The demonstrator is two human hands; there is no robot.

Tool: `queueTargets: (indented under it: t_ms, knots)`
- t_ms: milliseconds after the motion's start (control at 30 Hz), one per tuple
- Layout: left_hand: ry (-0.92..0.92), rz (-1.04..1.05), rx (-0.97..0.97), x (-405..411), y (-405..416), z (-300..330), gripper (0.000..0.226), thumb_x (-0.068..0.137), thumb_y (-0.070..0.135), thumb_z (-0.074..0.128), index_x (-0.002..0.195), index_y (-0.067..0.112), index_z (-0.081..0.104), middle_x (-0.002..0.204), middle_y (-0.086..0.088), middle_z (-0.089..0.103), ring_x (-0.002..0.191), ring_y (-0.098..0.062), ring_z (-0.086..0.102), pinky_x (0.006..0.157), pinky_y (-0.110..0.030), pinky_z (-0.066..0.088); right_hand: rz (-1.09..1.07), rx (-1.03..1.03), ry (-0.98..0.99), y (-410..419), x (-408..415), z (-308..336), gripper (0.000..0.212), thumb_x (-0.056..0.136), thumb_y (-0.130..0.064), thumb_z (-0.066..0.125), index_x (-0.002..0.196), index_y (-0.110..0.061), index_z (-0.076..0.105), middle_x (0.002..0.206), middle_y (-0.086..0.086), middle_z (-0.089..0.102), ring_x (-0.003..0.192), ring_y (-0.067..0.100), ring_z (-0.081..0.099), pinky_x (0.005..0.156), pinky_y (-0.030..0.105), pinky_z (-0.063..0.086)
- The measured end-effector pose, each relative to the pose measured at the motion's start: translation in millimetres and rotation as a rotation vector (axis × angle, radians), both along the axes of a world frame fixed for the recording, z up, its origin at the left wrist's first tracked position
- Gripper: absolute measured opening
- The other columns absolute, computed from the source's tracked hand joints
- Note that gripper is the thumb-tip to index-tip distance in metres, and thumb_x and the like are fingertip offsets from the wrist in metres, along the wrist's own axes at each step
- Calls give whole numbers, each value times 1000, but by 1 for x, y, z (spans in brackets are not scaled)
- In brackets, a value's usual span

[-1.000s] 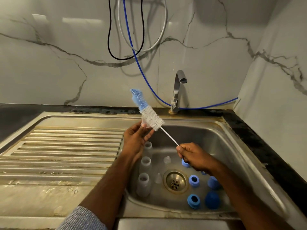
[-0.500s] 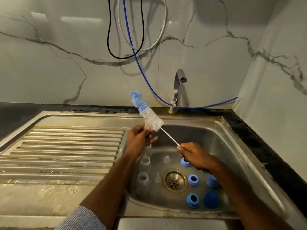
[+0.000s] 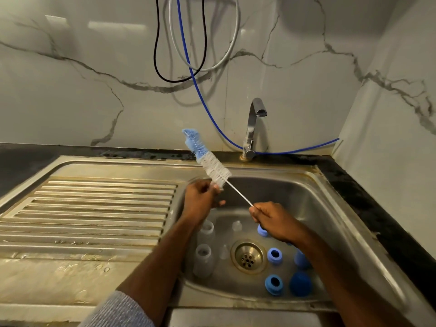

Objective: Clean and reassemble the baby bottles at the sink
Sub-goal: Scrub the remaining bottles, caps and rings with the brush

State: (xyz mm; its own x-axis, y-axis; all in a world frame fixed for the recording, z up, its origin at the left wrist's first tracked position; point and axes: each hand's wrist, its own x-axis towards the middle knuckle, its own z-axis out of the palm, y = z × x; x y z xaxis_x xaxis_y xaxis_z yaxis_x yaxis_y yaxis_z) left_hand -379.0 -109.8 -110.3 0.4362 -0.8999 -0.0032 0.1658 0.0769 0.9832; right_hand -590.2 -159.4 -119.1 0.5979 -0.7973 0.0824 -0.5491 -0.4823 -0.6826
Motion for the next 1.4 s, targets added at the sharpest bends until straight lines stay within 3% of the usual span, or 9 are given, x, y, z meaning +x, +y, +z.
queueTargets:
  t_ms: [233, 467, 700, 867, 933, 1033, 1167, 1233, 1400]
  knots:
    - [49, 159, -16, 3, -2, 5, 18, 99, 17, 62, 107, 3, 69, 96, -12, 75, 84, -23, 75, 75, -38, 63, -22, -44, 53, -9, -10, 4, 41, 105, -33, 45, 66, -23, 54, 58, -5, 54, 55, 3, 49, 63, 27, 45]
    - [-598, 210, 35, 2, -4, -7, 11, 97, 12, 64, 88, 8, 69, 79, -6, 72, 65, -10, 71, 60, -23, 60, -21, -117, 109, 4, 7, 1, 40, 105, -36, 42, 68, -24, 52, 55, -9, 54, 54, 3, 50, 61, 26, 43]
    - [-544, 379, 4, 10, -2, 0, 7, 96, 22, 68, 92, 18, 71, 72, 8, 68, 61, 6, 66, 45, -6, 44, 0, -49, 127, -7, -15, 11, 40, 105, -32, 46, 67, -22, 52, 59, -4, 53, 56, 5, 48, 64, 31, 46]
    - [-806, 241, -13, -8, -5, -6, 12, 94, 18, 69, 84, 11, 70, 74, 1, 68, 65, -7, 64, 66, -20, 52, -34, -135, 151, 4, 5, 6, 39, 105, -36, 42, 69, -26, 50, 60, -7, 52, 62, 9, 51, 64, 30, 43]
    - [-710, 245, -32, -15, -7, -4, 14, 93, 16, 70, 79, 12, 69, 71, 0, 67, 63, -8, 63, 61, -16, 49, -100, -193, 149, 5, 12, 5, 38, 106, -39, 39, 70, -27, 46, 63, -7, 52, 65, 14, 51, 64, 31, 40]
    - [-204, 211, -41, -12, -6, -1, 9, 96, 13, 66, 92, 9, 73, 83, -10, 74, 72, -17, 72, 61, -21, 57, -105, -204, 130, 1, 6, 6, 39, 106, -39, 40, 70, -25, 48, 61, -6, 53, 60, 10, 51, 62, 32, 41]
    - [277, 226, 6, 4, -3, 4, 13, 100, 3, 57, 95, 0, 69, 76, -14, 65, 54, -13, 63, 63, -32, 52, -6, -136, 142, 0, 0, 6, 40, 105, -36, 42, 72, -18, 54, 61, -3, 54, 58, 8, 49, 65, 34, 47]
    - [343, 171, 13, 6, -3, 4, 13, 100, 3, 55, 99, -5, 66, 74, -12, 61, 54, -12, 61, 64, -30, 51, -21, -146, 137, 0, 1, 6, 40, 106, -36, 41, 72, -17, 54, 63, -2, 55, 60, 11, 51, 68, 36, 47]
    - [98, -32, -6, -13, -3, -2, 17, 98, 9, 61, 103, -6, 69, 86, -19, 62, 75, -22, 56, 65, -30, 55, -90, -201, 120, 5, 11, 5, 38, 106, -33, 41, 72, -19, 50, 62, -5, 52, 65, 17, 51, 69, 37, 45]
